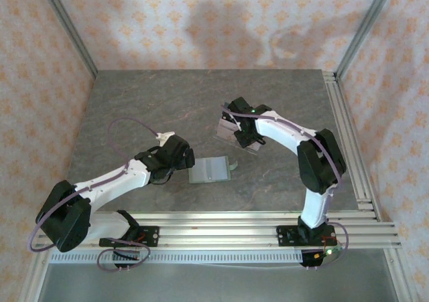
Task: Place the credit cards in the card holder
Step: Pick up the credit card from the storage box.
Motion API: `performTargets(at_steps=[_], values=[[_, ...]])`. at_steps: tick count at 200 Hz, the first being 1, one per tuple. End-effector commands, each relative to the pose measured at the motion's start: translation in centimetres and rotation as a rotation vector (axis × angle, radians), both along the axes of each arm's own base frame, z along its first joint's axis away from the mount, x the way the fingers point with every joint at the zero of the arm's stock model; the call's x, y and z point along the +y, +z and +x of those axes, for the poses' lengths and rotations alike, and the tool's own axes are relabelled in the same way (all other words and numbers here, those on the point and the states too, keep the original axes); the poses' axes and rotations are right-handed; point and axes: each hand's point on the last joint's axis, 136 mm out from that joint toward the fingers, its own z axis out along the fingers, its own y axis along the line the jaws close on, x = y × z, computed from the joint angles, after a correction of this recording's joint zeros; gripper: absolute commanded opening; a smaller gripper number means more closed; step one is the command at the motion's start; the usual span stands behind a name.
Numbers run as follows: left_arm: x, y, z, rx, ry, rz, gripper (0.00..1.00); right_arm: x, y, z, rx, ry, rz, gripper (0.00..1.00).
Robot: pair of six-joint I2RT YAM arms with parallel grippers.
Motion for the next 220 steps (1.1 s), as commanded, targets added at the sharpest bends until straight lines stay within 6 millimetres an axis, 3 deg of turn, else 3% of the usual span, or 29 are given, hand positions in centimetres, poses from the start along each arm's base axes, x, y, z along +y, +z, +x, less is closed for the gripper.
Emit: performTargets(at_steps=[1,77,220], values=[[0.6,-0.2,-0.2,0.003,0.013,0.011,1.00,-0.5,0.1,1.3,-0.050,0.005,-0.059,0.44],[0.3,-0.5,-0.2,0.010,0.012,-0.002,1.00,0.0,-1.6,0.3,0.001,0.040,-0.089,0.40],[-0.1,-0.7,-0.1,0.016,0.006,-0.011,1.00,-0.8,-0.6,0.0,-0.013,0.062,-0.172,0.20]])
